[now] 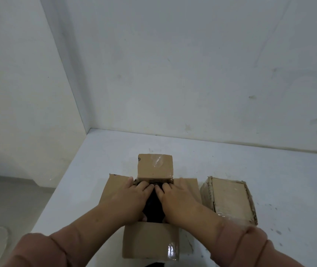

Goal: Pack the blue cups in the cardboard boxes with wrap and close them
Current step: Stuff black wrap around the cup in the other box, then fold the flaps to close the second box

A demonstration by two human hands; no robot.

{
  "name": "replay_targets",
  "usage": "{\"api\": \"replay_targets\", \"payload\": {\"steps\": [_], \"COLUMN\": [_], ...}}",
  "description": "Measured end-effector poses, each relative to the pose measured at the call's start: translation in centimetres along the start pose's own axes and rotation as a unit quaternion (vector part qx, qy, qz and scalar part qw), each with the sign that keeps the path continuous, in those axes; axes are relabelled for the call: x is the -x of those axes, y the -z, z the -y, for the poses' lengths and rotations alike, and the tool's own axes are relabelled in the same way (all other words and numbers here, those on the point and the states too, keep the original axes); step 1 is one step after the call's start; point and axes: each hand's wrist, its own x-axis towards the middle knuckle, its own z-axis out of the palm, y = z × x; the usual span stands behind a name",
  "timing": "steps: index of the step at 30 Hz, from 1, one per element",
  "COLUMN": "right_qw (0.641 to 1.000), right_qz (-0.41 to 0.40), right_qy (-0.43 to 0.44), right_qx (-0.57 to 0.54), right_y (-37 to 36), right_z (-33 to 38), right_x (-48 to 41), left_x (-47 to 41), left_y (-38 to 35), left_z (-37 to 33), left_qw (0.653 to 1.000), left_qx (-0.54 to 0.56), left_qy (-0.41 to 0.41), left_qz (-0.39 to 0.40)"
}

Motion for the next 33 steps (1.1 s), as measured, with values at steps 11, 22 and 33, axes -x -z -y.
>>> {"api": "replay_targets", "payload": {"steps": [11, 22, 33], "right_qw": [0.914, 0.698, 0.953], "right_qz": [-0.12, -0.178, -0.07], "right_qy": [-0.17, -0.233, 0.003], "right_qx": [-0.348, -0.653, -0.293], "right_y": [-1.2, -0.1, -3.4], "right_z": [-2.7, -3.1, -1.0], "right_x": [3.4, 6.8, 8.3], "left_x": [4.6, 7.0, 9.5], "left_y": [-2.2, 1.0, -3.4], "left_z": [2.5, -0.1, -0.5], "left_qw": [0.852, 0.614, 0.935], "left_qx": [0.401, 0.684, 0.302], "left_qy": [0.244, 0.307, -0.003], "left_qz": [-0.232, -0.249, -0.188]}}
